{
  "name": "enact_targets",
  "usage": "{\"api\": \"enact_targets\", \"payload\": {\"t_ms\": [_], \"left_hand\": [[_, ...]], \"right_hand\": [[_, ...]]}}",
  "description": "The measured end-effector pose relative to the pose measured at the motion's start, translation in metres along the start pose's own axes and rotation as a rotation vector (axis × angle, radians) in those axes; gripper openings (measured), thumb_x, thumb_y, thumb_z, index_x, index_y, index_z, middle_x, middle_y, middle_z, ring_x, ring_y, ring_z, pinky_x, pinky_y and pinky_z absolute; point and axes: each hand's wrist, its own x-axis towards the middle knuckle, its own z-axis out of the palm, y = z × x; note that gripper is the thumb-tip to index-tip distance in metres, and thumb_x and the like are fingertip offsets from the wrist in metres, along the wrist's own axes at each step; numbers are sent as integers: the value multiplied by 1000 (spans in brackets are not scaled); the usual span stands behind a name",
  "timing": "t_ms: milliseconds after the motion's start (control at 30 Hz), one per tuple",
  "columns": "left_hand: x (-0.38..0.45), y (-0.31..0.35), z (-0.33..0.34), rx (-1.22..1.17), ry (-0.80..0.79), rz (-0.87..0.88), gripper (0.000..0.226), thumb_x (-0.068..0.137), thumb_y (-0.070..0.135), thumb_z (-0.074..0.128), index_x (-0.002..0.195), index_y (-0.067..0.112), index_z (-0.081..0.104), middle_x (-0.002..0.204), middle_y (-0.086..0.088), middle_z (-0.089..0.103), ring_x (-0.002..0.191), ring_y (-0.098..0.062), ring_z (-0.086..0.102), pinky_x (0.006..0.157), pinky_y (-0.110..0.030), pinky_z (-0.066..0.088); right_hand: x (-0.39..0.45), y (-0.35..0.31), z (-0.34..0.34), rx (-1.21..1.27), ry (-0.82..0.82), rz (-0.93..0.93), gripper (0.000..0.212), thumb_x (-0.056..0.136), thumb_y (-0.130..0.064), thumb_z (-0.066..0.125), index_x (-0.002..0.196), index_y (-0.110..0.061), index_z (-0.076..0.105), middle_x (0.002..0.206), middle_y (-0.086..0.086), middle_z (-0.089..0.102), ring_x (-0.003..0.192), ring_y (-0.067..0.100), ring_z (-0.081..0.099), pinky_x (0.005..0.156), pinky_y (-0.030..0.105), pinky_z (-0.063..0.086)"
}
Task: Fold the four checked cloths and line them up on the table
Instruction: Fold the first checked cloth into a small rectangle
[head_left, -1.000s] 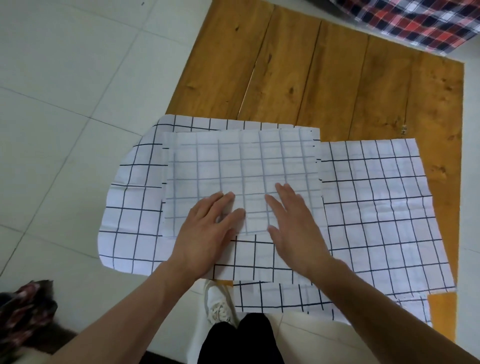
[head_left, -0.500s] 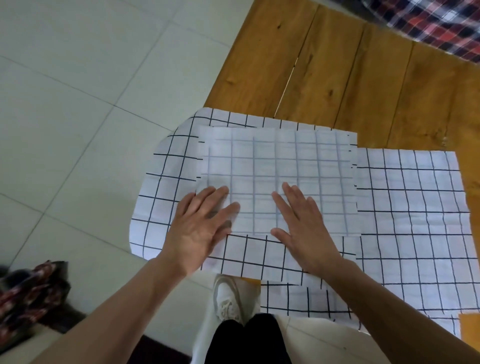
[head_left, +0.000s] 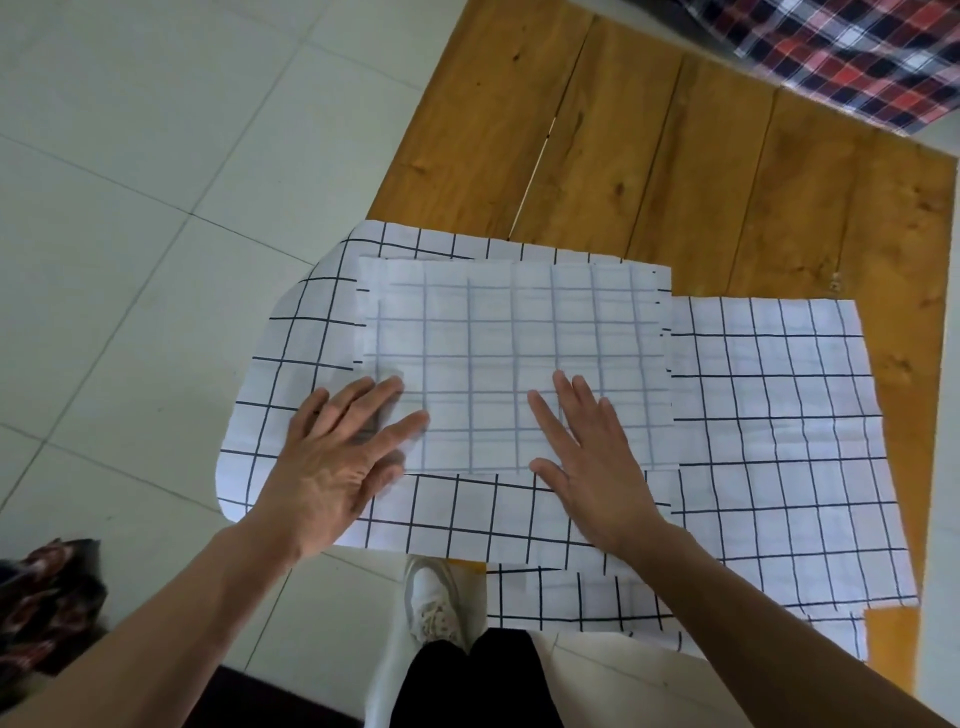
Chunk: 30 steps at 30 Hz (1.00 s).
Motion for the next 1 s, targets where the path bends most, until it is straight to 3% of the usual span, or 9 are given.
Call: {"api": "enact_targets", "payload": {"t_ms": [167,333,400,533,600,667,800,900,1000], "left_hand": [[1,2,-4,-28,4,-3,51,97,54,29,148,50,30,164,8,20,151,-21,19,118,-51,18],[2,6,-13,-44,-5,4,50,95,50,42,145,44,41,161,4,29,147,-25,28,115,-53,27],[2,7,-20,-63,16,11,49,94,44,53,142,40,45,157,1,36,144,-27,34,112,-52,31],[3,9,-35,-26,-47,42,65,78,33,70,138,33,46,152,0,42,138,-25,39,111,-47,33],[6,13,-41,27,-116,20,76,73,30,76,140,35,39,155,2,38,139,-24,37,113,-44,30],[11,19,-44,79,-144,5,78,80,34,69,146,38,28,160,5,24,144,-23,28,116,-41,22],[18,26,-53,116,-196,-37,85,86,33,63,152,40,10,161,8,10,147,-21,14,118,-37,17],[19,27,-51,121,-168,-20,83,85,33,65,149,39,13,160,5,14,145,-23,19,117,-39,20],[16,26,-42,140,-144,20,82,74,31,75,140,35,27,153,0,35,137,-25,35,111,-42,33]], "right_hand": [[-18,26,-4,32,31,34,61,102,-49,16,157,-30,-2,165,-2,-15,151,18,-17,123,40,-5],[-37,48,-10,89,71,92,52,107,-33,26,157,-29,13,166,-1,-4,152,18,-8,123,44,7],[-40,51,-12,107,107,140,52,105,-20,39,155,-26,25,166,2,5,153,20,0,123,46,14],[-32,37,-21,91,201,193,62,85,6,65,140,-18,52,155,10,37,145,27,31,114,48,36],[-26,20,-27,118,233,125,51,83,0,71,131,-15,61,146,11,49,135,29,44,107,48,44],[-22,0,-32,144,212,60,47,84,-12,74,130,-15,62,144,10,51,133,28,47,105,45,45],[-16,-16,-30,198,64,147,59,91,-35,66,144,-22,45,157,0,30,145,18,25,114,36,32],[-16,-18,-28,211,69,166,60,90,-36,66,144,-22,44,157,0,29,146,17,23,114,35,32],[-17,-18,-30,219,70,167,59,90,-35,68,143,-22,45,157,0,30,145,17,24,113,35,34]]}}
